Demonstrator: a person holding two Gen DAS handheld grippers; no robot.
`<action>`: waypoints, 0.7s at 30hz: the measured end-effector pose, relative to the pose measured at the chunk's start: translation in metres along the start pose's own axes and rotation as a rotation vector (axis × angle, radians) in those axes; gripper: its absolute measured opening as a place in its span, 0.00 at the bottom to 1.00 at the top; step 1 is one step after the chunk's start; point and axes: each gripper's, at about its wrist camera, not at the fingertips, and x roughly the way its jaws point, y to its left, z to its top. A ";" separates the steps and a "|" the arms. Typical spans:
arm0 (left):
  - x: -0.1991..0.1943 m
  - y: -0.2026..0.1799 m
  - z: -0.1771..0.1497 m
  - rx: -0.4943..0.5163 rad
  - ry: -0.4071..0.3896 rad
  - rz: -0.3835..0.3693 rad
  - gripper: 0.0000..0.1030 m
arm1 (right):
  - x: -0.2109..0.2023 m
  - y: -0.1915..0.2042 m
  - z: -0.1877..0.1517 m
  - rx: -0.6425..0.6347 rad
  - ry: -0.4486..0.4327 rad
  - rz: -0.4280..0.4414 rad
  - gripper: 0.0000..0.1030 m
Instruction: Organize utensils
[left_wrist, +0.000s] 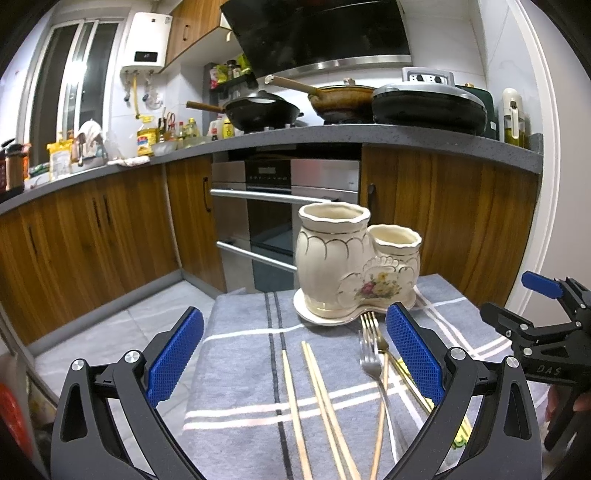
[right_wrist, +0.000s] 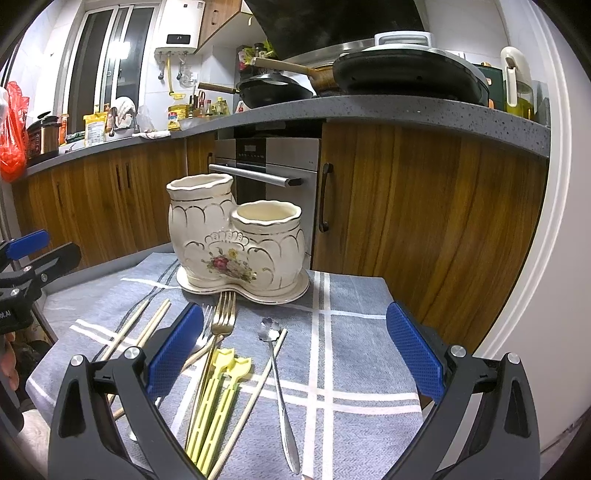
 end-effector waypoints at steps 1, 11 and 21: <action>0.002 0.001 0.000 0.000 0.006 0.002 0.95 | 0.002 -0.002 0.001 0.001 0.003 0.000 0.95; 0.030 0.016 -0.008 0.055 0.188 -0.035 0.95 | 0.011 -0.019 -0.002 0.000 0.042 0.048 0.95; 0.065 0.020 -0.034 0.104 0.453 0.004 0.95 | 0.023 -0.039 -0.015 -0.038 0.156 0.036 0.95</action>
